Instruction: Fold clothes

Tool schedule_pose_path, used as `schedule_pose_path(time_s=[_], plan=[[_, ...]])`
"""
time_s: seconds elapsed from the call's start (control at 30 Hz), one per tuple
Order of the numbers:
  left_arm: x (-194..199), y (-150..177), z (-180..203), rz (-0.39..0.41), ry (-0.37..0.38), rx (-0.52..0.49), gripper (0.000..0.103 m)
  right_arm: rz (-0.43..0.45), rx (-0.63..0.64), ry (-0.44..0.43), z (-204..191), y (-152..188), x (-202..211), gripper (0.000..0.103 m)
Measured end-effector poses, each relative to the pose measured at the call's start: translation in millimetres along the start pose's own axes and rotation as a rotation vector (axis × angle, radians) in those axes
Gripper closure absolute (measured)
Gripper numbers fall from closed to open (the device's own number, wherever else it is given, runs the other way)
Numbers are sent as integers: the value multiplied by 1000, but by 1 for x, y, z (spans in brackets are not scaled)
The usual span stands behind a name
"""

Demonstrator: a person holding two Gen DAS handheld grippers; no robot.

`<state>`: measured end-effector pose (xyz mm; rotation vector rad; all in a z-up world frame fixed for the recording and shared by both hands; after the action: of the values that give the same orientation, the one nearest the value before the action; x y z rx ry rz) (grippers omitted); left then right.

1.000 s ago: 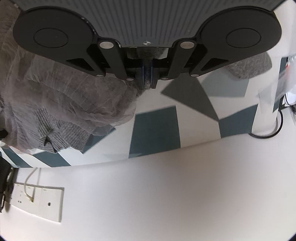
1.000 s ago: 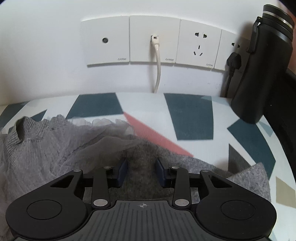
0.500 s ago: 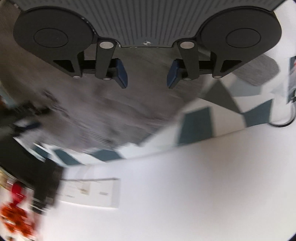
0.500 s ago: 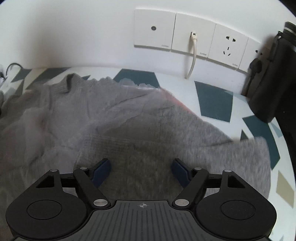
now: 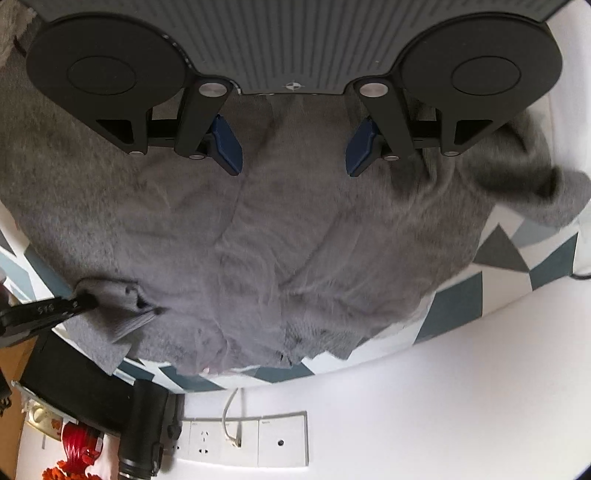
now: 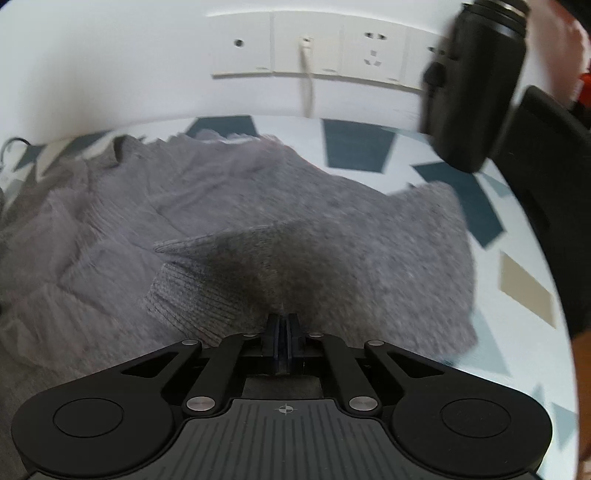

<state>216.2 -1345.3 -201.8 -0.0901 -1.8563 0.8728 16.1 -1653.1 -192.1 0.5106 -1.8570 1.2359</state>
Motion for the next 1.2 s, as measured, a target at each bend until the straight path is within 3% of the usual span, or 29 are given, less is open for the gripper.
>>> schedule_pose_path(time_s=[0.1,0.23,0.27,0.33,0.37,0.4,0.57,0.67,0.73,0.8,0.93,1.07,1.2], plan=[[3,12,1,-11,-5,-4,39,16,12,134,12,7,16,103],[10,22,6,-23,-1,20,39,16,-85,171,37,20,27,103],[14,23,8,-18,4,25,39,32,-92,137,34,20,29,99],[17,25,13,-18,10,26,39,64,-89,69,23,21,33,77],[18,26,16,-20,11,26,38,80,-62,43,12,19,33,59],[19,27,18,-22,11,27,38,94,-33,23,2,16,32,51],[26,31,33,-30,31,26,39,108,59,-37,-42,1,3,44],[27,37,41,-41,28,-3,39,111,35,-34,-45,-3,-14,46],[28,42,42,-45,19,-12,38,119,0,-34,-38,-5,-14,57],[29,44,38,-54,17,8,39,114,-13,-8,-27,-5,-9,96],[28,45,29,-64,8,37,39,114,-53,60,5,5,9,97],[28,45,26,-65,4,48,39,99,-89,184,41,16,25,97],[28,45,23,-64,5,91,39,45,-16,310,59,33,35,97]])
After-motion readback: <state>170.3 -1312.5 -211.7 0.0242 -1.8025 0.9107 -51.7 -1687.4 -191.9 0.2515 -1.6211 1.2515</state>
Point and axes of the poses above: each gripper's, at about its wrist camera, not at the fingertips, and x roughly against the way its jaws point, z to its right, y to its underside, the point moved 5 cm from there along -x, roughly the way its jaws point, and after that the axes turned 13 degrees about -y, right-handed, at the moved point
